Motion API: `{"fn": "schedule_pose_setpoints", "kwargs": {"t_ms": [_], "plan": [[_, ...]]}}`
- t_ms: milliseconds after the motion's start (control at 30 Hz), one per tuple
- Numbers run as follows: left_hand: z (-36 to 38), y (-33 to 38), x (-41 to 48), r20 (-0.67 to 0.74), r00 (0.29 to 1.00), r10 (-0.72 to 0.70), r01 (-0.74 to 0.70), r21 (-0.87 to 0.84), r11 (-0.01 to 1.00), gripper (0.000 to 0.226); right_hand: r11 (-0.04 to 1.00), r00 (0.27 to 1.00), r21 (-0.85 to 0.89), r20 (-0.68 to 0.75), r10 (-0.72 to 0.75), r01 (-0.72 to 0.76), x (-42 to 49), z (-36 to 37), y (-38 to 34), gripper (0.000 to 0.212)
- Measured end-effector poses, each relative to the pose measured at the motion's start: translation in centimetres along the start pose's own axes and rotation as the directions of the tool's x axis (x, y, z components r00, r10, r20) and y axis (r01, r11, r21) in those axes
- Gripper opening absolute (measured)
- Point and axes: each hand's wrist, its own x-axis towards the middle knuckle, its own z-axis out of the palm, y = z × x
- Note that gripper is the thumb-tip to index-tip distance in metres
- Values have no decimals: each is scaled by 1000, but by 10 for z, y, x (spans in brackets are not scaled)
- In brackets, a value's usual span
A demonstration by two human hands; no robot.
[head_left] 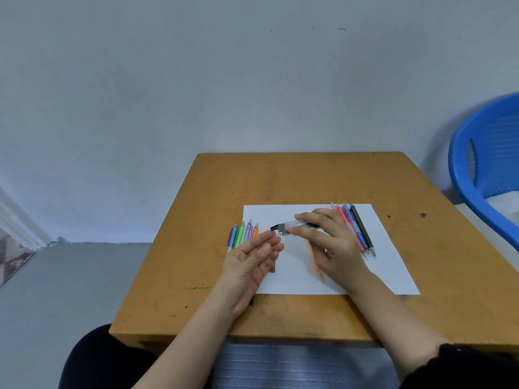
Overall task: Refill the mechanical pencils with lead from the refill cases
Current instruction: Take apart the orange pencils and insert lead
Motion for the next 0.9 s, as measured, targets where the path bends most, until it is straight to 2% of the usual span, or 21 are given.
{"fn": "schedule_pose_setpoints", "kwargs": {"t_ms": [233,467,733,900], "plan": [[2,-5,3,-85,992,94,-94,4,996,24,997,997,41,44,-62,60,0,5,-8,39],[0,-8,3,-106,981,165,-165,7,986,21,998,998,41,49,-48,46,0,4,-7,28],[2,-7,-1,-184,946,265,-256,73,964,22,1000,1000,-1,-22,-21,21,-2,5,-3,31],[3,-7,-4,-200,924,325,-312,98,945,22,999,996,19,-76,47,-46,-1,2,-1,33]]}}
